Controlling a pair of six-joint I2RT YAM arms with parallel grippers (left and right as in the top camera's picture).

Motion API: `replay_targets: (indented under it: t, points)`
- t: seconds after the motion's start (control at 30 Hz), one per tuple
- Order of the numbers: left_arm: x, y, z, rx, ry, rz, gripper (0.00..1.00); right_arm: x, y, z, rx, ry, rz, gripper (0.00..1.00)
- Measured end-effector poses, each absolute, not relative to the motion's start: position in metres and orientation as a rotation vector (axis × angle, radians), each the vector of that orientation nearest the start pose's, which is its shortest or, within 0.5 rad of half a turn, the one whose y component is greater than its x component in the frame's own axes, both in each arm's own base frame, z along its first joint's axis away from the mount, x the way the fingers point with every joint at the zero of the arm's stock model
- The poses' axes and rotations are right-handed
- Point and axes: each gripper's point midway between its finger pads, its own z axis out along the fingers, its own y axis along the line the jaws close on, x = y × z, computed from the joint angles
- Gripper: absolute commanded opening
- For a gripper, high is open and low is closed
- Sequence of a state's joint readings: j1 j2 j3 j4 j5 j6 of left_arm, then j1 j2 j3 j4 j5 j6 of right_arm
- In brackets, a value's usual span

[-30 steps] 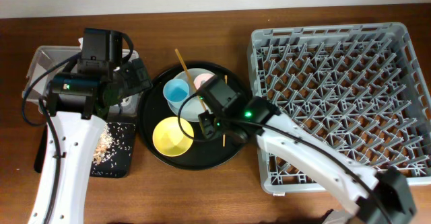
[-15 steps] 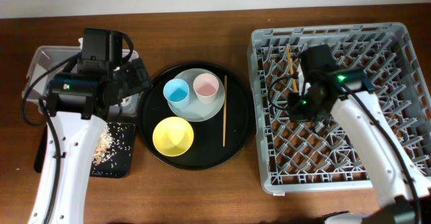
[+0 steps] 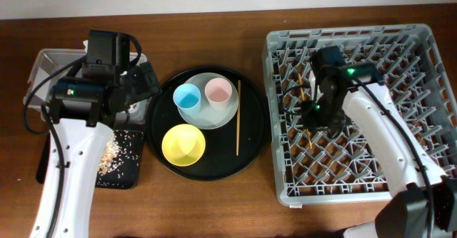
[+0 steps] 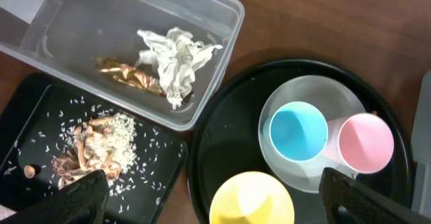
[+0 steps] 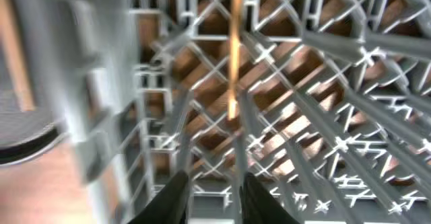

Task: Sort waste into correct bins and load items into the dishwasher rack
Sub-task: 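Carry the chopsticks right and insert them into the dish rack, then return the right gripper to grasp the second chopstick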

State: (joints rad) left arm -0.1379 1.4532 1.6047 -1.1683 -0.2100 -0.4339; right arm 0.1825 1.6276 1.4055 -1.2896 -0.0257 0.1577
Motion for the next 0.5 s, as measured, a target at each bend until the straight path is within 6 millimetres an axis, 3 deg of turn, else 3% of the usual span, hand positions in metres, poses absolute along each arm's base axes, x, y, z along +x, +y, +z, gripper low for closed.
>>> replay_targets:
  t: [0.1, 0.13, 0.2, 0.23, 0.27, 0.3, 0.4, 0.43, 0.47, 0.5]
  points:
    - [0.352, -0.013, 0.266, -0.452, 2.512, 0.053, 0.99, 0.306, 0.097, 0.181, -0.084, 3.005, 0.341, 0.27]
    - [0.351, -0.013, 0.266, -0.452, 2.512, 0.053, 0.99, 0.304, 0.117, 0.196, -0.141, 2.962, 0.44, 0.27]
    - [0.351, -0.013, 0.266, -0.452, 2.512, 0.053, 0.99, 0.287, 0.155, 0.205, -0.236, 2.954, 0.507, 0.29]
    - [0.351, -0.013, 0.266, -0.452, 2.512, 0.053, 0.99, 0.278, 0.177, 0.204, -0.29, 2.948, 0.509, 0.47]
    - [0.351, -0.013, 0.266, -0.452, 2.512, 0.053, 0.99, 0.275, 0.192, 0.203, -0.312, 2.934, 0.505, 0.77]
    - [0.351, -0.013, 0.266, -0.452, 2.513, 0.054, 0.99, 0.277, 0.21, 0.202, -0.319, 2.891, 0.512, 0.98]
    - [0.351, -0.013, 0.266, -0.452, 2.512, 0.053, 0.99, 0.275, 0.259, 0.191, -0.332, 2.807, 0.58, 0.98]
    - [0.351, -0.013, 0.266, -0.452, 2.512, 0.053, 0.99, 0.272, 0.269, 0.181, -0.329, 2.815, 0.587, 0.59]
    - [0.351, -0.013, 0.266, -0.452, 2.512, 0.053, 0.99, 0.271, 0.27, 0.177, -0.317, 2.825, 0.582, 0.42]
    - [0.351, -0.013, 0.266, -0.452, 2.512, 0.053, 0.99, 0.275, 0.268, 0.169, -0.294, 2.833, 0.547, 0.39]
